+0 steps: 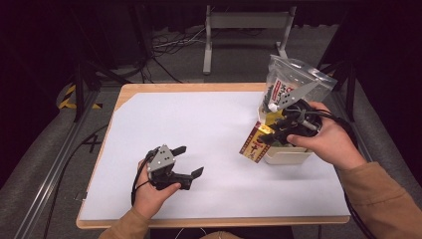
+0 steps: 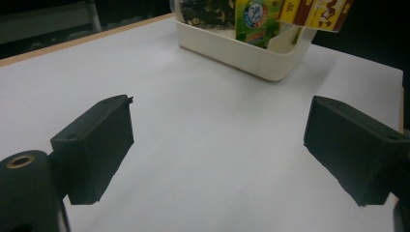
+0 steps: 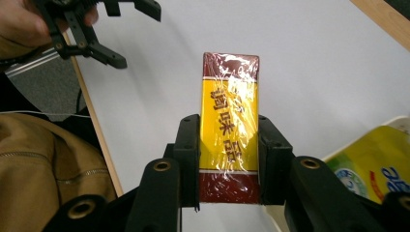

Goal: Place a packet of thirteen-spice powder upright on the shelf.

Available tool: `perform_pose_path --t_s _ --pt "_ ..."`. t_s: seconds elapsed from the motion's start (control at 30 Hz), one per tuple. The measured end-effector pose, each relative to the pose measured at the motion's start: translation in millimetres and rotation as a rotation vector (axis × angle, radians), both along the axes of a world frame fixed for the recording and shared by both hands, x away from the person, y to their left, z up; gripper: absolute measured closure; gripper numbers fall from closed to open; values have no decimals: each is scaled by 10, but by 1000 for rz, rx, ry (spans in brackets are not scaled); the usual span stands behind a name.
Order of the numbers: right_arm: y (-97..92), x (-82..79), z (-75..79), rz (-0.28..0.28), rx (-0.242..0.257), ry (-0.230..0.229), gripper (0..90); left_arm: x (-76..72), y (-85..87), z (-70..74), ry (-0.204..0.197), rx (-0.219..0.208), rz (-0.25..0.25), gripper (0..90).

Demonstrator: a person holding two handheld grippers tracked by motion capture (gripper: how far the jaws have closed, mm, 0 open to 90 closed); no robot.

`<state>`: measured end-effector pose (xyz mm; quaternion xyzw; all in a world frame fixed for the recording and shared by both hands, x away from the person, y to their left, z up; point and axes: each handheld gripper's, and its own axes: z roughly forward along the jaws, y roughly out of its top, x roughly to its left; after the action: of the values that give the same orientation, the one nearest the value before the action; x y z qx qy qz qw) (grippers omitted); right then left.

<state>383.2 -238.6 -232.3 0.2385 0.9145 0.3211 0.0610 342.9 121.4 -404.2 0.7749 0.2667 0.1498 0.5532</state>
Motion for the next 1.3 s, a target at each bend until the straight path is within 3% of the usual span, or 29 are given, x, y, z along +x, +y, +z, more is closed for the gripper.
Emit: perform_pose_path --t_s 0.2,0.4,0.67,0.8,0.93,1.3 --pt "-123 32 75 15 -53 -40 683 39 134 16 -2 3 40 108" --pt "-234 69 123 32 -71 -40 682 58 245 16 4 6 78 109" --pt "-351 108 192 54 -130 -73 681 55 358 14 11 1 114 109" --pt "-386 138 199 57 -143 -82 681 35 394 18 3 9 127 113" --pt "-423 181 196 91 -185 -102 681 7 430 19 0 6 140 113" --pt "-496 309 167 150 -241 -115 680 -72 526 19 -5 15 170 120"
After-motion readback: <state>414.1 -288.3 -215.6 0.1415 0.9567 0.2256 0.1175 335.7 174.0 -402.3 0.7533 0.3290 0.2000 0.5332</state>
